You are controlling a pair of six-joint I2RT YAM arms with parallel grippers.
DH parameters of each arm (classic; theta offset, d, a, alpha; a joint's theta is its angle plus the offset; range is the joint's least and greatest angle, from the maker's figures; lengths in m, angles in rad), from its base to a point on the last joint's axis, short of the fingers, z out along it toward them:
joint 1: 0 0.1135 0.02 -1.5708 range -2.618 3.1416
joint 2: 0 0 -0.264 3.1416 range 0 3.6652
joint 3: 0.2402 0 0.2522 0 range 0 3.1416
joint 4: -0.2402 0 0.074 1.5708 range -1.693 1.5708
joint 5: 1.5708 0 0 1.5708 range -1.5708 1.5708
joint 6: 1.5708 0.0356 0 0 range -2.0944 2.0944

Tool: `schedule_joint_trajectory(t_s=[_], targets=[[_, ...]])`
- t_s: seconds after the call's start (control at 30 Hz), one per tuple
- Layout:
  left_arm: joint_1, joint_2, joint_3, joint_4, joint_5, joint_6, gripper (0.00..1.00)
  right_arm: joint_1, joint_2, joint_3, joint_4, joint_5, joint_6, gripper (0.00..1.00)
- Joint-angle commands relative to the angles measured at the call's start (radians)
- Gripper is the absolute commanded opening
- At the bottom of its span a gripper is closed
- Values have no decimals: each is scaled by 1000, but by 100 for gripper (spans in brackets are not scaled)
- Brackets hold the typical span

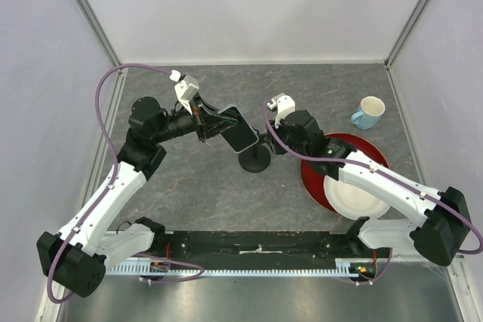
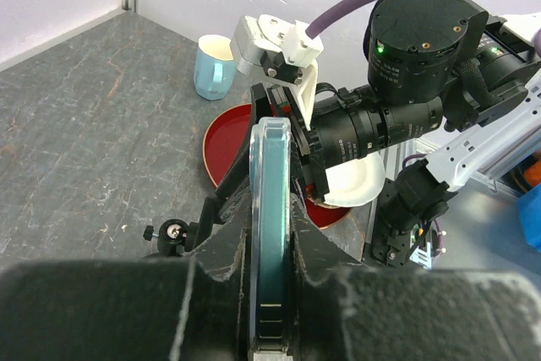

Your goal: Place the phone on the phone stand

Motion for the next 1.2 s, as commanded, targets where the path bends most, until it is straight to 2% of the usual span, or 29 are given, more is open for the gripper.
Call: schedule_joint_trajectory(t_s=[0.0, 0.3, 0.37, 0.4, 0.5, 0.57, 0.63, 0.7, 0.73, 0.87, 0.97, 1.0, 1.07, 1.17], targets=[[-6, -11, 13, 90, 22, -6, 2, 2, 4, 38, 10, 21, 5, 35], [-14, 24, 7, 116, 45, -34, 2, 3, 28, 38, 18, 13, 11, 33], [-17, 32, 4, 122, 48, -38, 2, 2, 30, 39, 23, 15, 3, 26], [-18, 35, 2, 123, 48, -38, 2, 2, 34, 46, 26, 12, 2, 17], [-24, 61, 2, 131, 58, -25, 2, 2, 48, 52, 32, -8, -5, 0], [-35, 79, -4, 157, 116, -15, 2, 0, 56, 50, 30, -31, -27, 0], [-38, 98, -28, 266, 231, -17, 2, -14, 47, 38, 33, -92, -49, 0], [-38, 95, -66, 396, 288, -8, 2, -65, 39, 30, 47, -155, -66, 0], [-38, 95, -73, 431, 322, -2, 2, -87, 36, 29, 49, -262, -69, 0], [-79, 131, -77, 505, 400, 61, 2, -138, 56, 50, 52, -427, -89, 0], [-134, 148, -73, 434, 410, 188, 2, -141, 67, 55, 43, -464, -94, 0], [-151, 153, -47, 394, 405, 272, 2, -141, 65, 53, 44, -467, -97, 0], [-199, 179, -6, 250, 405, 368, 2, -144, 65, 53, 43, -468, -97, 0], [-250, 235, 91, 31, 384, 602, 2, -149, 70, 59, 43, -476, -92, 0]])
